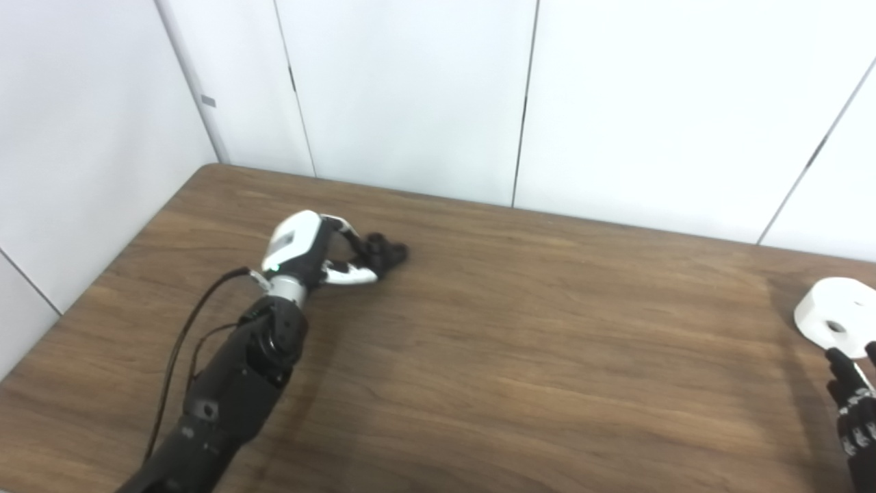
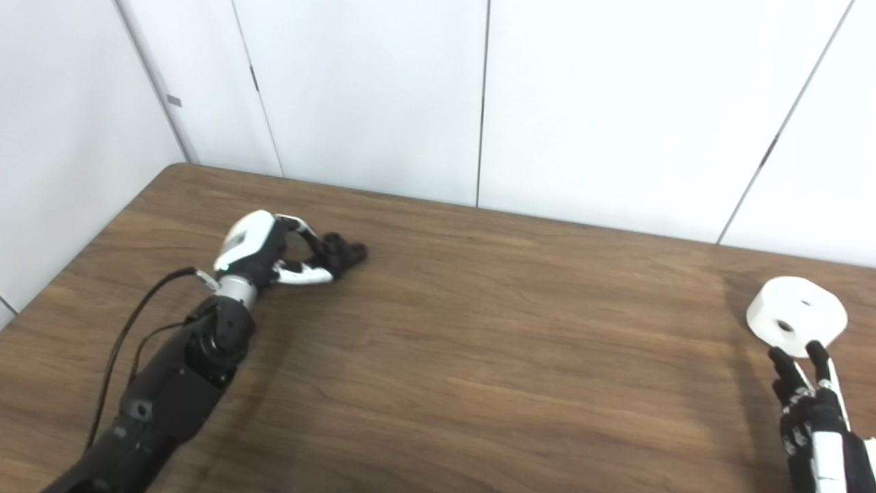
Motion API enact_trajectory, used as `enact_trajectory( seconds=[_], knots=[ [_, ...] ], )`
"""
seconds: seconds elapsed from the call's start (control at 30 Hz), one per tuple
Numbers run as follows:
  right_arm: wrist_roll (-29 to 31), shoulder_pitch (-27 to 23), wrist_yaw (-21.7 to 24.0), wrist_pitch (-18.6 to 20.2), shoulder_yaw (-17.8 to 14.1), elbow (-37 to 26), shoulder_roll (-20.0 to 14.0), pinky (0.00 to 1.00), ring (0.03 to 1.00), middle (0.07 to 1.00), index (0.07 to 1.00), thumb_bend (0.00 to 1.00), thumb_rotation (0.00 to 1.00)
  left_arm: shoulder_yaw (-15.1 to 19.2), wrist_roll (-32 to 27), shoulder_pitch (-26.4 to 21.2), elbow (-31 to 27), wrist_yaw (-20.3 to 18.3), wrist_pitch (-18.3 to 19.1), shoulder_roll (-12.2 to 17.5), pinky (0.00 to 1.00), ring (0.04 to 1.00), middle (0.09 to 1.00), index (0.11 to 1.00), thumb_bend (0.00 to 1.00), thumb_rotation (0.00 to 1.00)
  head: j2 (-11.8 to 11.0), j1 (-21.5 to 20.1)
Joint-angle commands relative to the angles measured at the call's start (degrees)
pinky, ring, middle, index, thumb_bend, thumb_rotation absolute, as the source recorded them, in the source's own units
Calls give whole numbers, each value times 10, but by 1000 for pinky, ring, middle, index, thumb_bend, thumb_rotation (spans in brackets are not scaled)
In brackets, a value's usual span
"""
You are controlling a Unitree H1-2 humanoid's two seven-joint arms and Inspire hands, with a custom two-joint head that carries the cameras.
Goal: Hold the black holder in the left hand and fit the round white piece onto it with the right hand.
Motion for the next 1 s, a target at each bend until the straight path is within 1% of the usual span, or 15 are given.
enact_trajectory(
  seconds=[0.0,0.1,0.3,0.4,0.47,0.57,0.7,0.8,0.87,0.9,0.97],
  knots=[
    [-1,22,-4,-5,13,15,23,1000,964,898,1000,645,875,-2,-1,-6,-34,-10,-5,1,762,866,778,485,520,45,0,0],
    [-7,23,-7,-5,15,11,25,1000,953,888,1000,664,868,-10,-2,8,-60,-30,-4,-11,789,882,792,486,518,43,3,-6],
    [-8,24,-11,-4,18,3,33,1000,943,888,999,678,844,-36,10,35,-103,-62,-5,-22,792,881,790,486,517,47,9,-23],
    [-12,25,-14,-5,22,-2,36,1000,947,883,997,678,842,-53,22,53,-127,-67,-19,-24,803,867,781,486,518,47,16,-38],
    [-18,26,-17,-4,25,-8,37,1000,942,883,995,678,845,-66,30,68,-151,-76,-22,-24,815,864,778,486,519,46,22,-51],
    [-23,28,-23,5,30,-22,42,1000,938,887,995,671,846,-85,37,87,-181,-95,-24,-23,807,882,796,487,519,48,29,-68],
    [-39,33,-37,27,39,-52,53,1000,927,877,996,668,837,-119,59,115,-214,-120,-43,-18,813,886,799,487,519,50,44,-96],
    [-49,35,-44,39,46,-69,61,1000,937,876,997,660,835,-132,64,129,-224,-132,-60,-15,811,884,799,486,520,49,53,-114],
    [-57,36,-51,50,49,-82,67,1000,939,883,998,655,839,-141,70,134,-229,-146,-66,-13,810,880,797,486,520,49,58,-124],
    [-62,36,-56,56,51,-89,71,1000,937,881,998,649,837,-143,72,137,-231,-150,-68,-11,810,879,797,486,520,49,63,-136],
    [-68,37,-62,69,55,-101,76,1000,933,880,998,621,838,-149,76,143,-234,-155,-77,-10,806,876,796,486,521,49,68,-144]
  ],
)
